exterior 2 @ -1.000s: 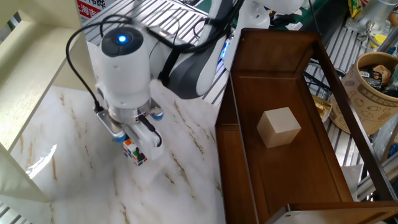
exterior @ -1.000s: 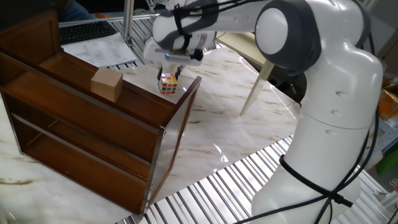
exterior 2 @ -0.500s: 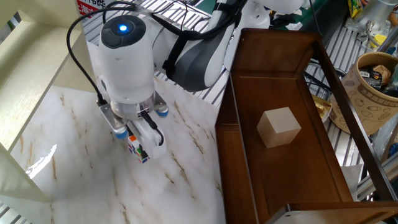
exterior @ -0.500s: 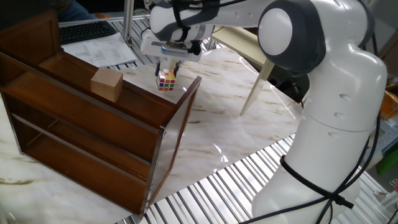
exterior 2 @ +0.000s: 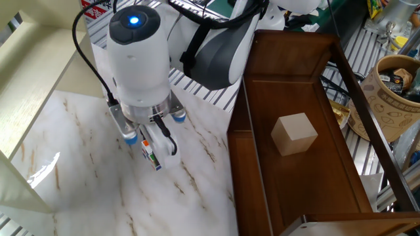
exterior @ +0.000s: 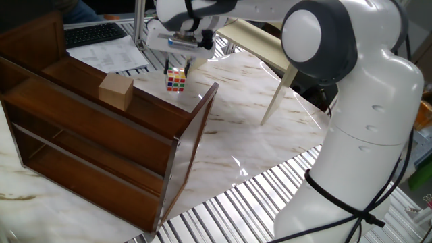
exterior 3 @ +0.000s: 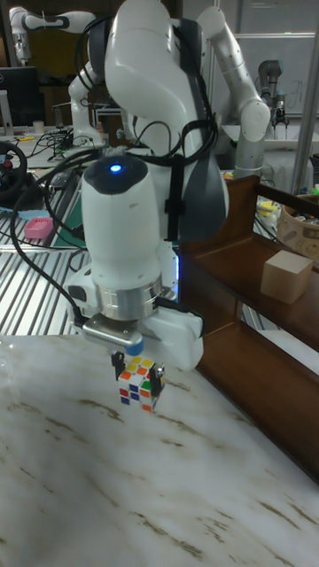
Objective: Put the object on the shelf
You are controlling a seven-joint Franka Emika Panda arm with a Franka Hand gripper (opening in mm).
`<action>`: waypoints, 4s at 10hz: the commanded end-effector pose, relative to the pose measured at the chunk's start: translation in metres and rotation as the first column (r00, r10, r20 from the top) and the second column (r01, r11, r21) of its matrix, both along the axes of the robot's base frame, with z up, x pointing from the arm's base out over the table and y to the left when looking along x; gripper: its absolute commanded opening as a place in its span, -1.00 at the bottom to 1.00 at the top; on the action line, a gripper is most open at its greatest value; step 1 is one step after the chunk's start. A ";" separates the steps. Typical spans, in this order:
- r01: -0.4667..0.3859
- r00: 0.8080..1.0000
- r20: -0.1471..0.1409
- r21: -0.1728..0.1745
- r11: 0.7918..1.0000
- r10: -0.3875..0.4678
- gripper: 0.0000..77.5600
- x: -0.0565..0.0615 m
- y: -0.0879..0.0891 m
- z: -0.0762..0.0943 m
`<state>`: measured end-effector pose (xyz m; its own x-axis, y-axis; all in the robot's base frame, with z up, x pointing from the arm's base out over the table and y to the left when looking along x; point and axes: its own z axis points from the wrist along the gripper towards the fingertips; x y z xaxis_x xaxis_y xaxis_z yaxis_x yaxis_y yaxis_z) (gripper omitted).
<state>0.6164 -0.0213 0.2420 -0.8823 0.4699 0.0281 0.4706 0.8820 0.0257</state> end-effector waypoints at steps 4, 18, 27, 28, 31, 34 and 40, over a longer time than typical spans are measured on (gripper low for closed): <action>0.136 0.990 -0.043 0.011 0.991 -0.135 -0.97 0.019 0.027 0.059; 0.108 0.990 0.093 -0.052 0.993 -0.103 -0.97 0.027 0.029 0.055; 0.171 0.985 0.009 -0.034 0.985 -0.171 -0.97 0.025 0.041 0.090; 0.185 0.983 0.017 -0.039 0.982 -0.184 -0.97 0.022 0.048 0.094; 0.186 0.982 0.047 -0.034 0.982 -0.184 -0.97 0.014 0.074 0.108; 0.183 0.982 0.046 -0.014 0.983 -0.182 -0.97 0.003 0.092 0.123; 0.208 0.977 0.046 -0.010 0.978 -0.207 -0.97 -0.022 0.123 0.141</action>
